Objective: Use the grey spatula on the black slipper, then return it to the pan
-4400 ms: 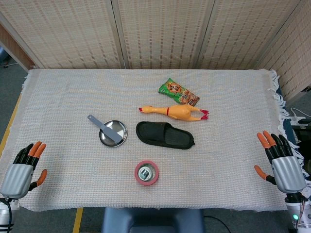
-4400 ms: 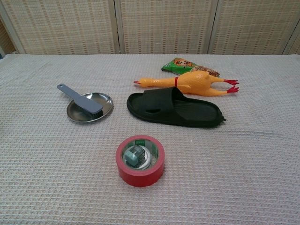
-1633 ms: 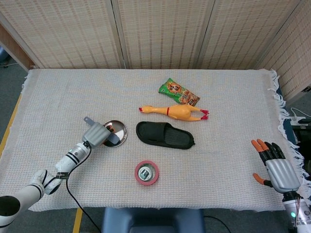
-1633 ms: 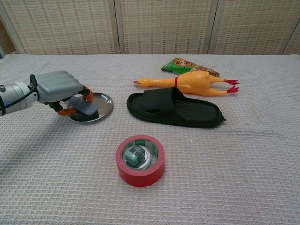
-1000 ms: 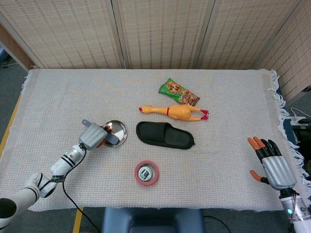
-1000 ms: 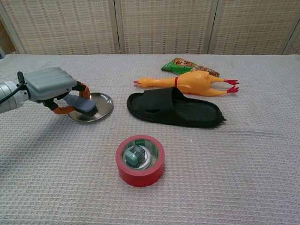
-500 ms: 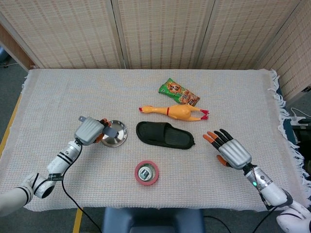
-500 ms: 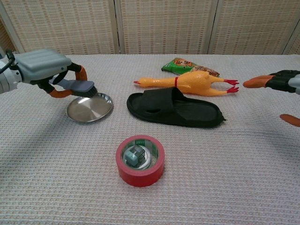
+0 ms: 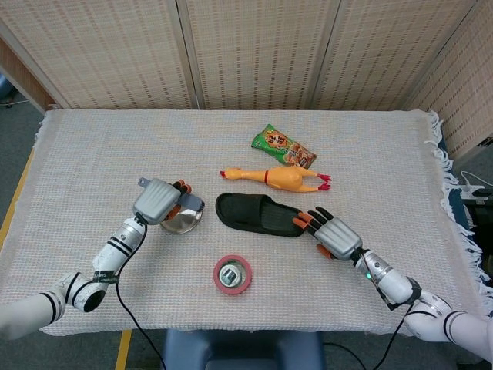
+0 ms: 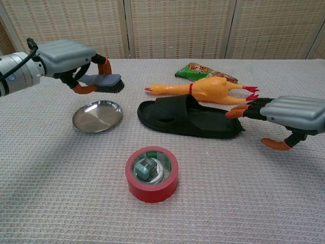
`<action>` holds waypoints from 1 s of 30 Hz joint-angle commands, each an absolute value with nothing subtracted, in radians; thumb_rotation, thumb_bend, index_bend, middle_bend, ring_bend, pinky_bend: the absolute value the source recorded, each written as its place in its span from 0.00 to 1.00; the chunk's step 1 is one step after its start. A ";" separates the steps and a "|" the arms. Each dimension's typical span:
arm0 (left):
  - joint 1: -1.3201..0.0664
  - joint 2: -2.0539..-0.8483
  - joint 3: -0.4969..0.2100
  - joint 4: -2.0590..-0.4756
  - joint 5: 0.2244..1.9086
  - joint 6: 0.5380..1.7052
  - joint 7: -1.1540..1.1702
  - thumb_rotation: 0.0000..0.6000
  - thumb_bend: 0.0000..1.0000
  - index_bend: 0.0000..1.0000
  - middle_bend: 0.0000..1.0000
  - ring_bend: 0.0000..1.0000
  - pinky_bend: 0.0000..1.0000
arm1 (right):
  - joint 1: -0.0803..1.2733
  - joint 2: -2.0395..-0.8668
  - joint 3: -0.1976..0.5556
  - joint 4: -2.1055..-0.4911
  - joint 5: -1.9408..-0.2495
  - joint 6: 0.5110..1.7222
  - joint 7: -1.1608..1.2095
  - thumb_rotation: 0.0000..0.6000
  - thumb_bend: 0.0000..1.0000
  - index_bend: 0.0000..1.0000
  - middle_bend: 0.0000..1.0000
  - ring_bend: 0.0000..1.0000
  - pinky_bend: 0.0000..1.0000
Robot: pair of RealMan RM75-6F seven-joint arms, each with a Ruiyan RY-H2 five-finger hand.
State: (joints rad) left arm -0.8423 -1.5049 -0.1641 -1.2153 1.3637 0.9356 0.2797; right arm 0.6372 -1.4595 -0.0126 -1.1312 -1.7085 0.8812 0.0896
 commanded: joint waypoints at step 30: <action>-0.959 -1.792 -0.239 -1.153 1.201 0.955 0.611 1.00 0.49 0.47 0.61 0.65 0.89 | 0.684 -1.510 -0.061 -1.085 -1.654 0.860 0.034 1.00 0.46 0.03 0.00 0.00 0.00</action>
